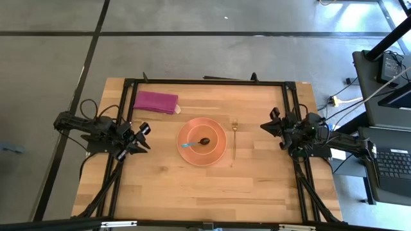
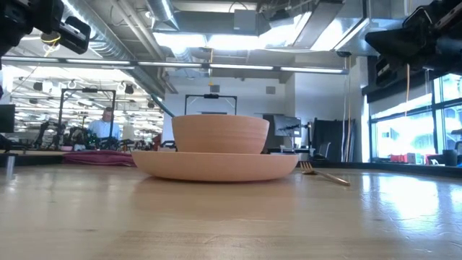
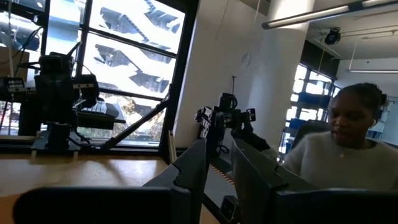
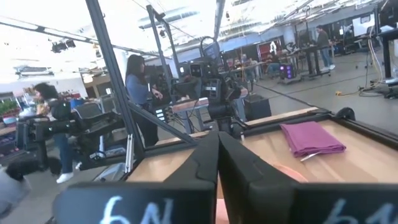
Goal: Set table place
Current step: Return to Home Position
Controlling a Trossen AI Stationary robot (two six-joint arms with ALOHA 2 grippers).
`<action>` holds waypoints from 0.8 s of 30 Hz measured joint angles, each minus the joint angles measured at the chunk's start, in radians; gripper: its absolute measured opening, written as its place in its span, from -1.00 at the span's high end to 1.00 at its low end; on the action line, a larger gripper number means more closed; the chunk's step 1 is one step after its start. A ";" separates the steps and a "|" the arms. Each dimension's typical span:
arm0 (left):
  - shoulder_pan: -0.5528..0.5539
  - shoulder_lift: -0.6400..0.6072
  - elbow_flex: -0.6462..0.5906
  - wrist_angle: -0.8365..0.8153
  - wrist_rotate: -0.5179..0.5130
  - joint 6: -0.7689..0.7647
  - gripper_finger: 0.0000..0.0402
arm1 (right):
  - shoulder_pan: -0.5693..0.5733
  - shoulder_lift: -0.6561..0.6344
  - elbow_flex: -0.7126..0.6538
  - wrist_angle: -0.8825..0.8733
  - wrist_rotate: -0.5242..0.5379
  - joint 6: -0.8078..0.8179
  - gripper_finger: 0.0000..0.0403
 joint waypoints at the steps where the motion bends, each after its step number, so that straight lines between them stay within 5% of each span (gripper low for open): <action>1: 0.000 0.000 0.000 0.000 0.000 0.000 0.65 | 0.000 0.000 0.000 0.000 0.000 0.014 0.94; 24: 0.000 0.000 0.000 0.000 -0.001 0.001 0.85 | 0.000 0.000 0.000 0.001 0.001 0.017 0.94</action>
